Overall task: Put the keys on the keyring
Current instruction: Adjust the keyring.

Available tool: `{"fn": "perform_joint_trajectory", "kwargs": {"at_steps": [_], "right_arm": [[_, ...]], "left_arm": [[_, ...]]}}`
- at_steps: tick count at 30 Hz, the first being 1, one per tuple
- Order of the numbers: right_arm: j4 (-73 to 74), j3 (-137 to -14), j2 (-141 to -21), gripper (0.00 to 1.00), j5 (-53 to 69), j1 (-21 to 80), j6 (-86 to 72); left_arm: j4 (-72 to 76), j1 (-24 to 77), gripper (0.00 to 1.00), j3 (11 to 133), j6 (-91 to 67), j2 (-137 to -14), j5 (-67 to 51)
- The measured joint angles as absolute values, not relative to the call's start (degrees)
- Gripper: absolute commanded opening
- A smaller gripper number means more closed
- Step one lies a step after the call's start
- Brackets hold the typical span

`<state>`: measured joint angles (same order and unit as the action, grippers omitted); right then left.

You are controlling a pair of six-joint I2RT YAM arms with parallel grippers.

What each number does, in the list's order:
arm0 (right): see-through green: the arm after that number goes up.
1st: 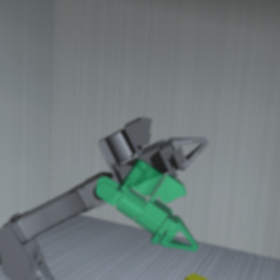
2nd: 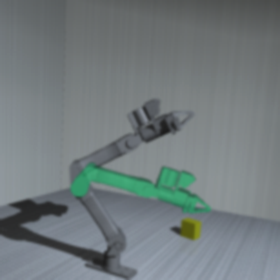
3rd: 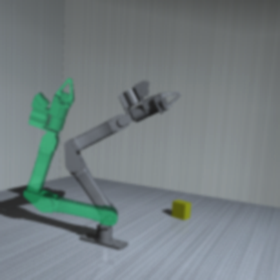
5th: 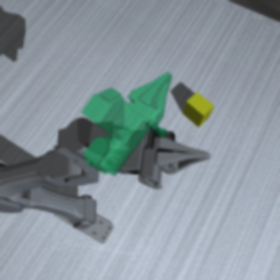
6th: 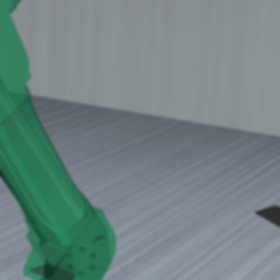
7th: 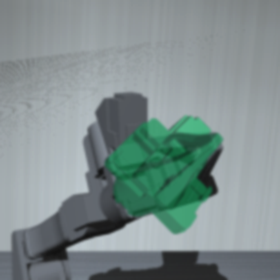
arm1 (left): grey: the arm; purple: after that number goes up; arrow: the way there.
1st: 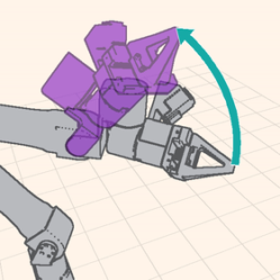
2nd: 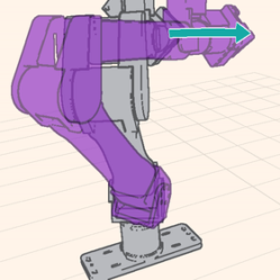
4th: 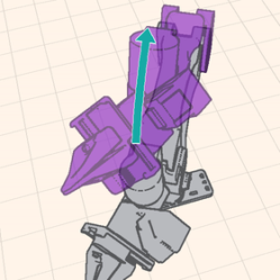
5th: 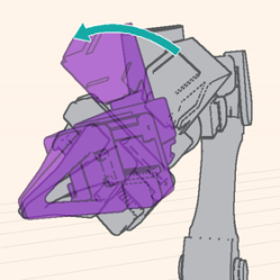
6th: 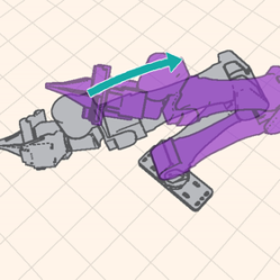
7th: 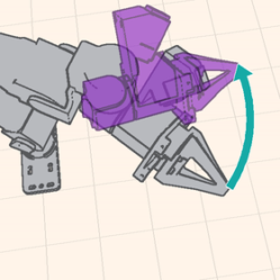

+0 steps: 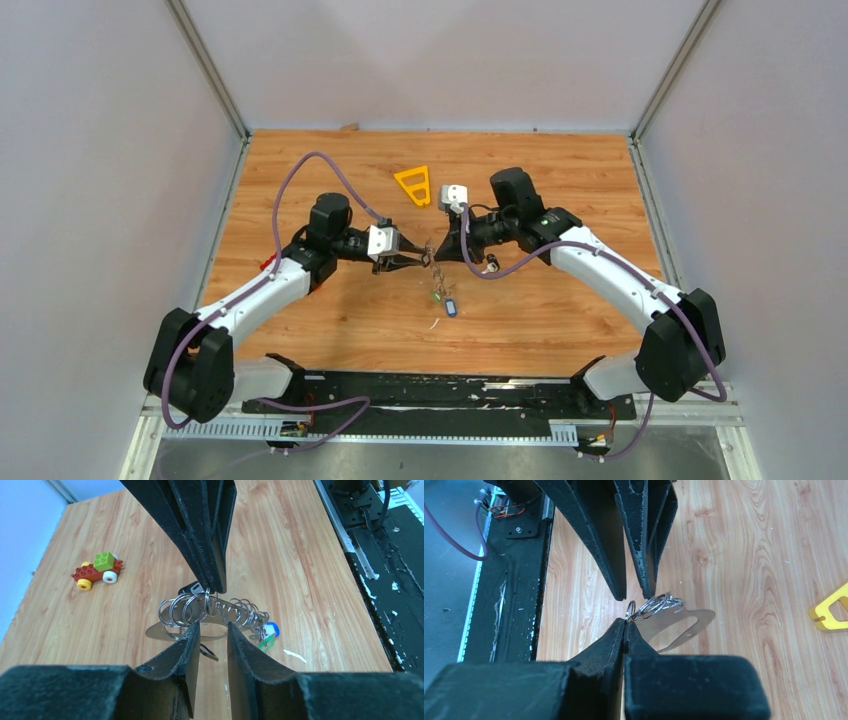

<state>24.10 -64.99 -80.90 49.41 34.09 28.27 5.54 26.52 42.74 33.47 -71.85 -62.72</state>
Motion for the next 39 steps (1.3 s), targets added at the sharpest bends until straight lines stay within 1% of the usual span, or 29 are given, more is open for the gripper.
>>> {"fn": "perform_joint_trajectory", "kwargs": {"at_steps": [9, 20, 27, 35, 39], "right_arm": [[22.7, -64.9, -80.9, 0.0, 52.4, 33.7, 27.0], [21.6, -64.5, -80.9, 0.0, 53.1, 33.6, 25.7], [21.4, -64.5, -80.9, 0.0, 53.4, 33.5, 25.5], [20.5, -63.7, -80.9, 0.0, 54.2, 33.2, 25.5], [20.5, -63.7, -80.9, 0.0, 54.2, 33.2, 25.6]], "left_arm": [[13.7, 26.6, 0.25, 40.1, 28.6, -71.9, -64.1], [15.8, 26.9, 0.19, 39.0, 26.6, -71.9, -66.5], [17.5, 26.9, 0.19, 38.8, 24.3, -71.9, -67.1], [24.6, 26.9, 0.2, 37.2, 18.1, -72.3, -66.0], [28.6, 27.0, 0.17, 37.2, 15.3, -73.3, -65.0]]}}
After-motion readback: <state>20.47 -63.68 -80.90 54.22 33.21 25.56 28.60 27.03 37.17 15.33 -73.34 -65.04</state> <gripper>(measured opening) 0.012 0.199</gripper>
